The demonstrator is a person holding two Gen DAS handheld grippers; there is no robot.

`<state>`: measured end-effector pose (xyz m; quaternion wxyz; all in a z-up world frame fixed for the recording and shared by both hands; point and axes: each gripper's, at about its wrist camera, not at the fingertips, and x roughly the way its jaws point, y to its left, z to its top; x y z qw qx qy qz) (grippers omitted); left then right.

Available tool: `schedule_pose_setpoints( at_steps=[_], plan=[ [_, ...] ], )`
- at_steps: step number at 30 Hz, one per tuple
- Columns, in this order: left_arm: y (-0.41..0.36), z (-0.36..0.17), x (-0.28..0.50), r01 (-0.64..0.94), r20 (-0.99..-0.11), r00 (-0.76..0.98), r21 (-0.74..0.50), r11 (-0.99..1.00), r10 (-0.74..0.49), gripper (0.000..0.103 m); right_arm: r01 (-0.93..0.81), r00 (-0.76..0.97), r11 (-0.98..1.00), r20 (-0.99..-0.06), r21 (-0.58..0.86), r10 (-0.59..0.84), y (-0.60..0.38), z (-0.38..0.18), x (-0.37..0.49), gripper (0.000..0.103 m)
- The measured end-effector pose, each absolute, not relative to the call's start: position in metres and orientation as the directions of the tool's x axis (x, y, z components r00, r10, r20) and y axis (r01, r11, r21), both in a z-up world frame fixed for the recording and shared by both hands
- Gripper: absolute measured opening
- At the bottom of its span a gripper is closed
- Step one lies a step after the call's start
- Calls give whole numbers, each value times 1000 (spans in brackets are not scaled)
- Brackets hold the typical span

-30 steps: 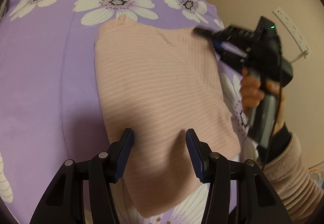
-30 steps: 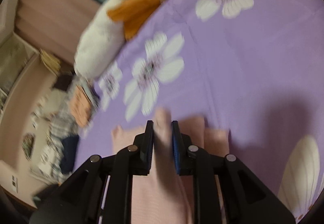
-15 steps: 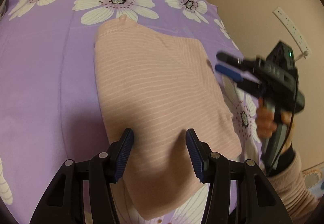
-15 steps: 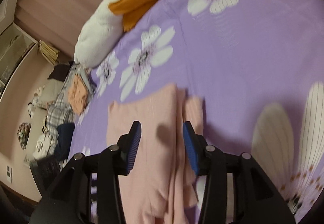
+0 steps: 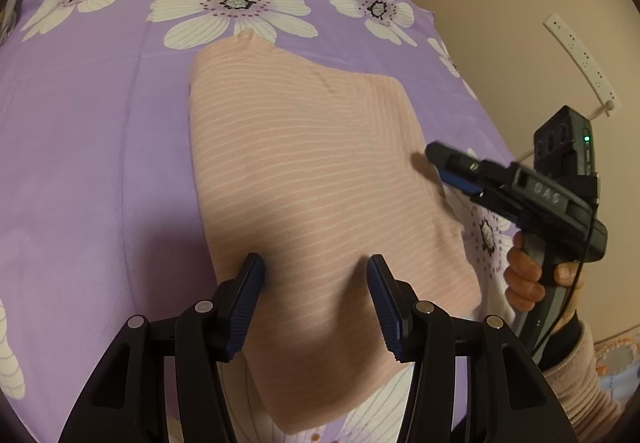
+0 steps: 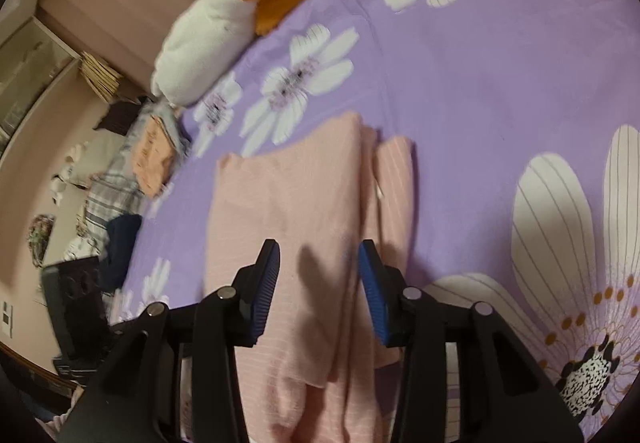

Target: Fold small clothes

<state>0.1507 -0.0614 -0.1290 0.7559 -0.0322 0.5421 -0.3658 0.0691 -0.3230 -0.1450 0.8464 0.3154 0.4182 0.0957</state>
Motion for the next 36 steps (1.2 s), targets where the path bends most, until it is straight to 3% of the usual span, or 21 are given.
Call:
schedule_pose_setpoints(
  at_steps=[4, 5, 7, 10, 14, 18, 21, 25, 31, 36],
  plan=[
    [-63, -129, 151, 518, -800, 148, -438, 734, -582, 52, 64, 625, 800, -649, 597, 434, -309, -147, 66, 32],
    [-63, -129, 151, 518, -801, 147, -437, 735, -580, 52, 62, 618, 815, -664, 576, 421, -305, -148, 66, 22],
    [-64, -129, 151, 516, -803, 147, -436, 737, -578, 52, 61, 617, 840, -682, 538, 393, -302, -148, 66, 14],
    [-64, -128, 150, 515, -804, 148, -434, 739, -576, 52, 49, 660, 841, -649, 539, 378, -303, -137, 59, 10],
    [-65, -125, 147, 527, -800, 142, -437, 729, -583, 52, 47, 702, 845, -619, 533, 351, -307, -123, 48, 10],
    [-70, -128, 148, 535, -806, 139, -427, 729, -575, 52, 126, 621, 856, -713, 501, 326, -312, -149, 58, 14],
    [-69, -126, 146, 539, -807, 146, -421, 729, -573, 52, 155, 653, 839, -691, 522, 309, -317, -145, 52, 16],
    [-59, -121, 140, 541, -798, 148, -429, 723, -584, 52, 150, 703, 899, -684, 412, 197, -313, -122, 49, 19],
    [-56, -127, 131, 546, -788, 127, -452, 706, -602, 52, 74, 736, 908, -637, 413, 230, -311, -103, 77, 18],
    [-62, -135, 129, 561, -805, 112, -433, 706, -583, 52, 152, 651, 926, -740, 344, 168, -313, -126, 118, 18]
  ],
)
